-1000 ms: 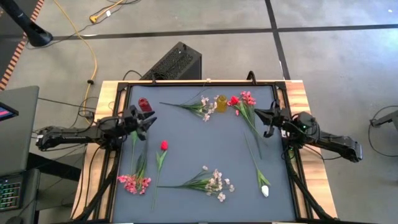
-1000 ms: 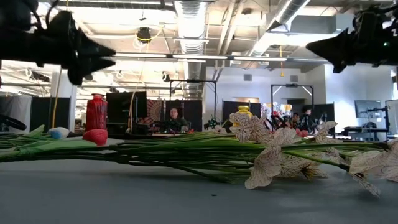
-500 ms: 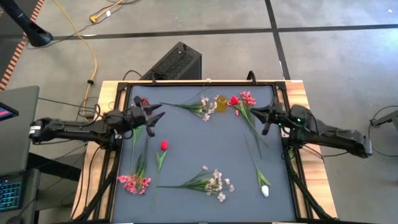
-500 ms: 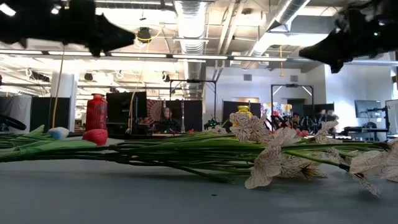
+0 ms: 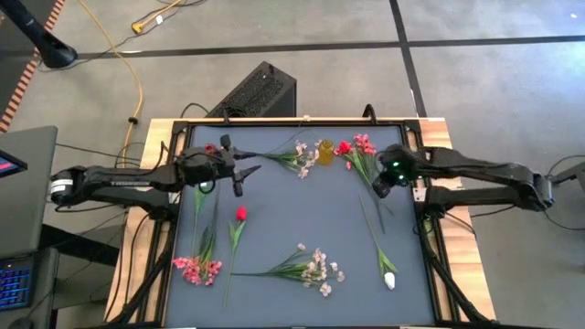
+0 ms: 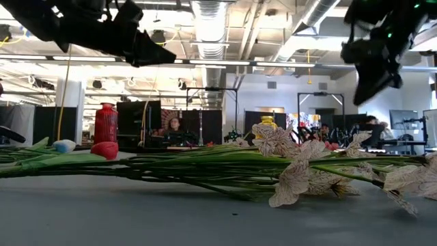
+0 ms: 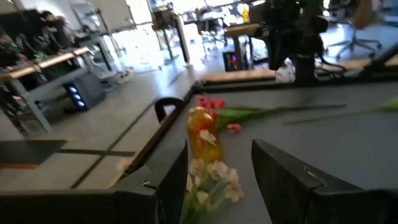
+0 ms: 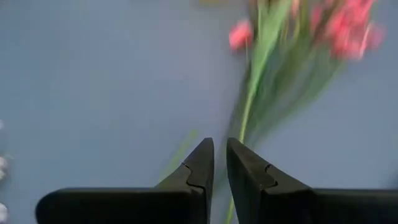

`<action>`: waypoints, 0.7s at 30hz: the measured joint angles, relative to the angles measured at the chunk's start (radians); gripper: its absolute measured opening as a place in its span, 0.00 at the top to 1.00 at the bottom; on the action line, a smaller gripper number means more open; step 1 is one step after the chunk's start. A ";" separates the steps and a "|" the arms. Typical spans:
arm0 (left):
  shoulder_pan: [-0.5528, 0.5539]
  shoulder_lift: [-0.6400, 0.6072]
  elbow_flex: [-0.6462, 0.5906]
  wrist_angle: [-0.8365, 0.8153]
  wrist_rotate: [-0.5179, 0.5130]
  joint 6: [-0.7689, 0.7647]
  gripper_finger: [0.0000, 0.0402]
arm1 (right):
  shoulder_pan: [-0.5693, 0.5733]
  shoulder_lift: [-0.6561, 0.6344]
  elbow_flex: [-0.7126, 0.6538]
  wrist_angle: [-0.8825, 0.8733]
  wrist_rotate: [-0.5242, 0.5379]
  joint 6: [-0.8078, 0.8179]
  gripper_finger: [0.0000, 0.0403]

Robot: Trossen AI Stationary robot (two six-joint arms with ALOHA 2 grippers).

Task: Sort flowers into vase by color
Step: Put the top red flower into the red vase

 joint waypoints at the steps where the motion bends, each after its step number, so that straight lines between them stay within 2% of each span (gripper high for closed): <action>1: 0.002 0.003 0.000 -0.003 0.017 -0.001 0.58 | 0.001 0.024 0.000 -0.005 -0.005 0.015 0.82; 5: 0.003 -0.002 0.001 -0.031 0.076 -0.009 0.58 | 0.000 0.127 0.001 -0.013 -0.028 0.042 0.77; 12: 0.003 -0.008 0.001 -0.089 0.102 -0.033 0.58 | 0.016 0.279 0.001 -0.011 -0.029 0.042 0.61; 17: 0.003 -0.008 0.001 -0.088 0.102 -0.041 0.58 | 0.016 0.339 0.001 -0.015 -0.029 0.007 0.52; 21: 0.003 -0.008 0.001 -0.086 0.102 -0.041 0.58 | 0.013 0.348 -0.013 -0.011 -0.024 -0.021 0.50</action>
